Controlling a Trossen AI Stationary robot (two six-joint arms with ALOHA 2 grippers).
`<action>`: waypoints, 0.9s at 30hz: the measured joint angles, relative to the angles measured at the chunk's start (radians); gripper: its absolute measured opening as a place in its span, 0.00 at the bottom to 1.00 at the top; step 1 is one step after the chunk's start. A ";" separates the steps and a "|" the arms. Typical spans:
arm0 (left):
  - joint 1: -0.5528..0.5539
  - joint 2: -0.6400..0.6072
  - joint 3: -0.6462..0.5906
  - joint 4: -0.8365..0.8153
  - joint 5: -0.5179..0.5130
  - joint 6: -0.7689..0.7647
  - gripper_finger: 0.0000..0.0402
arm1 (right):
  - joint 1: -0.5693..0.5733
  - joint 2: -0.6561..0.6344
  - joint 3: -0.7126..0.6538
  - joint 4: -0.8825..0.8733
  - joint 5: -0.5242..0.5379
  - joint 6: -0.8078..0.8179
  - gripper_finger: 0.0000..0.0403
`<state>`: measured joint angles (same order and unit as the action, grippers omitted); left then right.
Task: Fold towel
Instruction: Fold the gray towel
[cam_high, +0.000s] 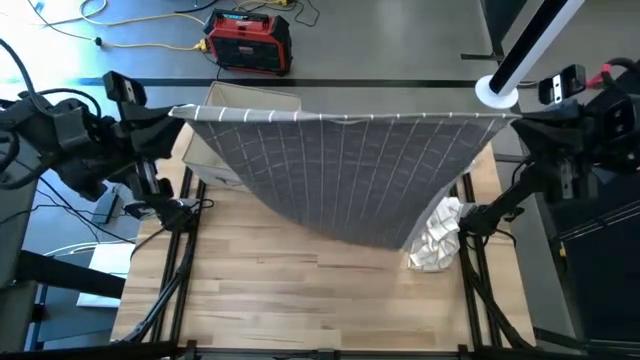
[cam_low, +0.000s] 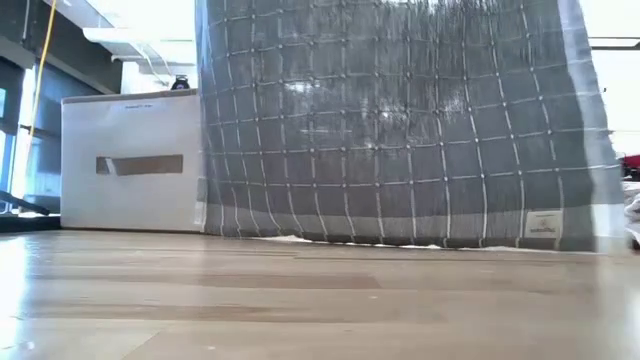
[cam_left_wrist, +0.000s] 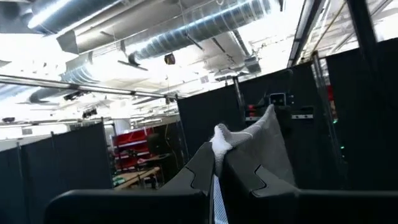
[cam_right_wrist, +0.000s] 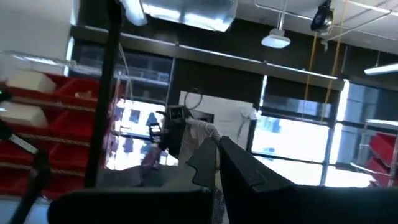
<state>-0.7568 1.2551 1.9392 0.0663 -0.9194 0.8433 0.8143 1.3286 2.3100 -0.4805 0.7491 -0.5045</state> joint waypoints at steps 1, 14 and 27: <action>-0.009 0.001 0.000 0.000 0.016 -0.001 0.01 | 0.000 0.001 0.000 0.001 -0.040 0.017 0.00; -0.179 0.079 0.000 0.025 0.278 -0.061 0.01 | 0.061 0.155 0.000 0.121 -0.386 0.138 0.00; -0.309 0.184 0.000 0.235 0.248 0.109 0.01 | 0.251 0.230 0.000 0.302 -0.244 -0.042 0.00</action>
<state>-1.0660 1.4390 1.9388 0.3013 -0.6713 0.9518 1.0654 1.5581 2.3096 -0.1783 0.5052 -0.5464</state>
